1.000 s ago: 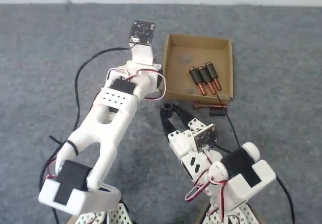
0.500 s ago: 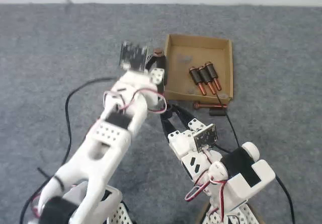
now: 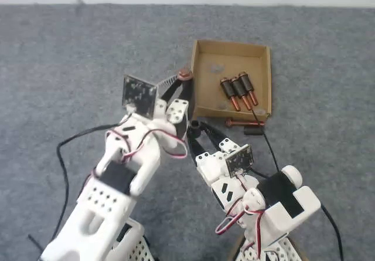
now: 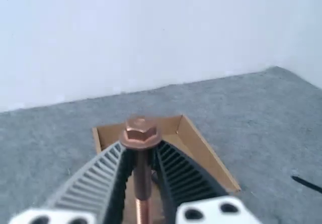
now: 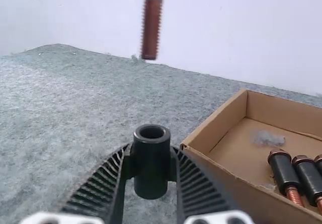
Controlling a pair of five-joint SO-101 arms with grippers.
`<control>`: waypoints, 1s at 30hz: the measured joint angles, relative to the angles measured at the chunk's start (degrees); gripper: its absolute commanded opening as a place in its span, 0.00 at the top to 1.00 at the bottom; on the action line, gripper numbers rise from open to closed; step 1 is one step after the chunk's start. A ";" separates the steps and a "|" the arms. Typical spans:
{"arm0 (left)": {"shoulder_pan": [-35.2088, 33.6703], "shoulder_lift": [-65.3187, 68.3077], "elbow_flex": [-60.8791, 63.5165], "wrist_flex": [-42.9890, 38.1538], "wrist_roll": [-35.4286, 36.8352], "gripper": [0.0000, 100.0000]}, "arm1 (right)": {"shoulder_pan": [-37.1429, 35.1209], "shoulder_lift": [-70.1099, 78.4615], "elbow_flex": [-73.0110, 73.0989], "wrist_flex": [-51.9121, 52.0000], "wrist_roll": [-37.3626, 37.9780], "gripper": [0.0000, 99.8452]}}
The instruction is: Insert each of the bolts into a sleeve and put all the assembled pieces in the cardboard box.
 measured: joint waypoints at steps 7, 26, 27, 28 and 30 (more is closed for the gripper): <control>5.01 -7.82 10.37 -1.93 0.09 0.99 | 0.00 0.00 -0.09 0.00 0.00 0.99; 3.08 4.84 10.99 -19.43 4.48 0.99 | 0.00 0.00 -0.09 0.00 0.00 0.99; 2.90 7.30 10.37 -19.96 4.75 0.99 | 0.00 0.00 -0.09 0.00 0.00 0.99; 2.99 8.70 10.20 -20.31 4.84 0.99 | 0.00 0.00 -0.09 0.00 0.00 0.99; 3.25 9.05 10.11 -20.48 4.92 0.99 | 0.00 0.00 -0.09 0.00 0.00 0.99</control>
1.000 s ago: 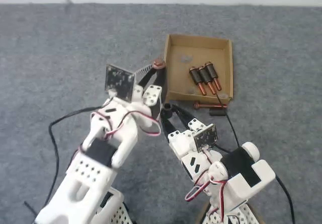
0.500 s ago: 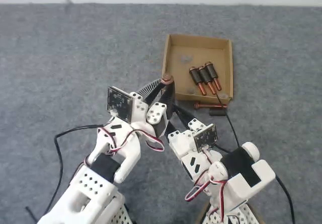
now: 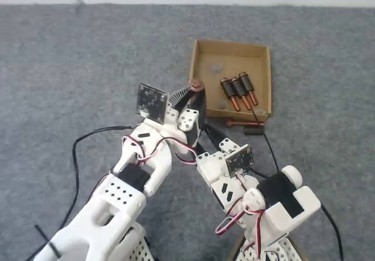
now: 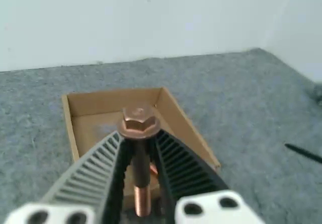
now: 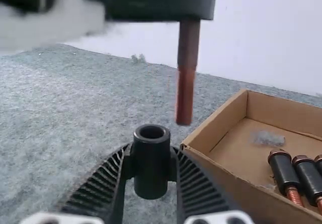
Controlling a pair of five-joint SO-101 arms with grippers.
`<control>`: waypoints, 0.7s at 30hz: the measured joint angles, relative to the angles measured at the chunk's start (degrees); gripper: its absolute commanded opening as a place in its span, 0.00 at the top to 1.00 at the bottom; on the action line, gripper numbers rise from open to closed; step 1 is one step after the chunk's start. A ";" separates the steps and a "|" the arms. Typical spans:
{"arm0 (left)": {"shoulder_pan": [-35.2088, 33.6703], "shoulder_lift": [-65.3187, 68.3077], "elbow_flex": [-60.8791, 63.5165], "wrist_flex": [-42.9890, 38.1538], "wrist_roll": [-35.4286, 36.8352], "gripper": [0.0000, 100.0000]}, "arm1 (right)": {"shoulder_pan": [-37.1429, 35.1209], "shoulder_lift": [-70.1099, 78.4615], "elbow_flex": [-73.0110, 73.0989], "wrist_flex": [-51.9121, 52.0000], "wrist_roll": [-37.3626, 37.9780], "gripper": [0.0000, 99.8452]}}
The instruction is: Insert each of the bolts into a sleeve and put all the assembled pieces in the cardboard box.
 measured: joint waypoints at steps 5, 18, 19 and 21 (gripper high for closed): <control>0.00 -3.69 1.67 -0.26 -0.18 0.99 | 0.00 0.00 0.00 0.00 0.00 0.99; 0.00 -9.41 5.19 4.13 -0.26 0.99 | 0.09 0.09 0.00 0.00 0.00 0.99; 0.00 -9.49 5.45 4.13 -0.09 0.99 | 0.26 0.09 0.00 0.00 0.00 0.99; 0.00 -10.02 5.63 4.31 0.00 0.99 | 0.79 0.09 0.00 0.00 0.00 0.99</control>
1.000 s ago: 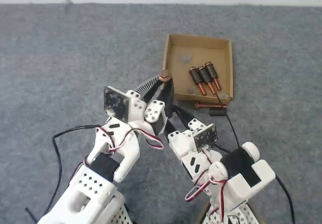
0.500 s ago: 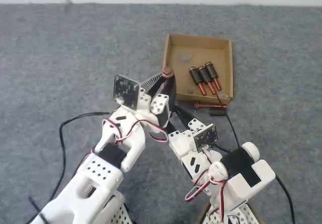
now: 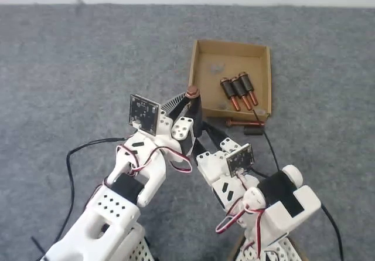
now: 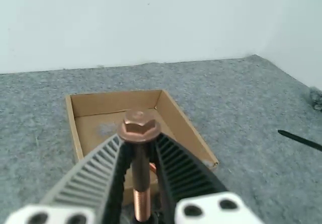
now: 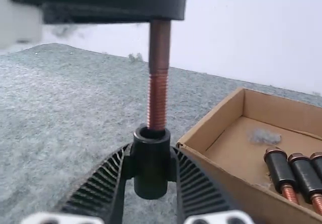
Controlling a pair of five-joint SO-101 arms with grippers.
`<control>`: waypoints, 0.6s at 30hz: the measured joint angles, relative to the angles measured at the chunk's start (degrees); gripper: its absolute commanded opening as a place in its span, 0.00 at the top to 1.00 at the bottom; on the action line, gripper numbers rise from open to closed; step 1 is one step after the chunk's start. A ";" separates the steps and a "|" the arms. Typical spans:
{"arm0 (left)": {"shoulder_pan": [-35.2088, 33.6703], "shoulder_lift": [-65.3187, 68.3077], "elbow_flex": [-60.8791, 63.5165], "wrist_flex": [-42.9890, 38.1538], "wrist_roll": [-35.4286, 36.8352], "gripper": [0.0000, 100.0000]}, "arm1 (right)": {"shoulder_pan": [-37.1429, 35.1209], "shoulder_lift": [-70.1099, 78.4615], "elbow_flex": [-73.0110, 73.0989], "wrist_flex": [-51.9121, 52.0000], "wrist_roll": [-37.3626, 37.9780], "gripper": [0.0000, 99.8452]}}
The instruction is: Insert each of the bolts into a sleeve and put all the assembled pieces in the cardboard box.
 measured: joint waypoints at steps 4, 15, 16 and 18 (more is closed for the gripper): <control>0.00 -0.09 0.00 0.09 0.09 0.99 | 0.44 0.00 0.00 0.00 0.00 0.99; 1.14 -0.18 1.49 0.09 -0.26 0.99 | 0.53 0.35 -0.09 -2.29 0.00 0.99; 1.14 -0.18 1.49 0.09 -0.26 0.99 | 0.53 0.35 -0.09 -2.29 0.00 0.99; 1.14 -0.26 1.76 0.09 -0.26 0.99 | 0.53 0.35 -0.09 -2.29 0.00 0.99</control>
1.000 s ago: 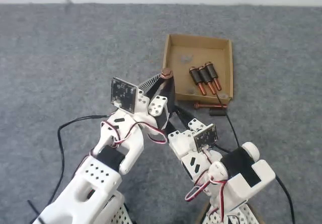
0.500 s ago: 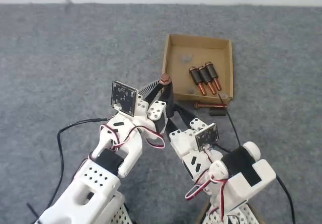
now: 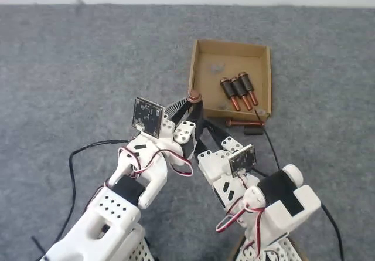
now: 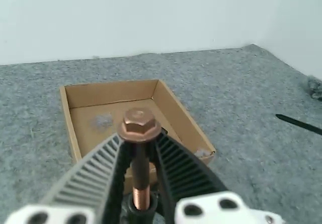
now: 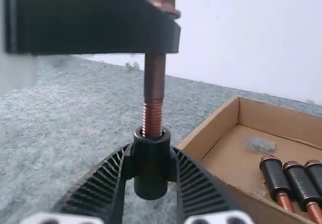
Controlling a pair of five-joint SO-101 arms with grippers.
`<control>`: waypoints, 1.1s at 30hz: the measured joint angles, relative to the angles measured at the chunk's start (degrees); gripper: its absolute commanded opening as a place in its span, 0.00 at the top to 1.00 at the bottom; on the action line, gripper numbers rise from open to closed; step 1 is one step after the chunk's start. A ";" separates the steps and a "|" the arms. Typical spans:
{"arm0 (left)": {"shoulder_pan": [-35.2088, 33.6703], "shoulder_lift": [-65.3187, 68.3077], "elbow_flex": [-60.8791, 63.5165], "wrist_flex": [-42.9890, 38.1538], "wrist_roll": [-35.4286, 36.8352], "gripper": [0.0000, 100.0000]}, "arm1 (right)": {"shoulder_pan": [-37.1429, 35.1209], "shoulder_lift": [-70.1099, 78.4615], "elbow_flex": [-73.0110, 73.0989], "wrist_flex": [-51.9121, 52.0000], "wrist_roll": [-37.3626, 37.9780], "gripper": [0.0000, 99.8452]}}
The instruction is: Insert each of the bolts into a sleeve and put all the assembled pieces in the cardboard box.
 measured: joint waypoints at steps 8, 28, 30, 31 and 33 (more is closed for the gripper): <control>0.00 0.00 1.58 0.00 0.00 0.99 | 0.00 0.00 0.00 0.00 0.00 0.99; 0.44 -1.49 9.23 -0.62 0.35 0.89 | -0.18 0.00 0.00 0.00 1.67 0.99; 0.09 -1.49 9.23 -0.26 0.35 0.81 | -0.18 0.00 0.00 0.00 1.85 0.99; -0.09 -1.49 9.23 -0.18 0.35 0.78 | 0.26 0.00 0.00 0.00 1.85 0.99; 0.35 -1.41 9.85 -0.09 0.09 0.76 | 1.14 -0.09 0.00 0.00 1.76 0.99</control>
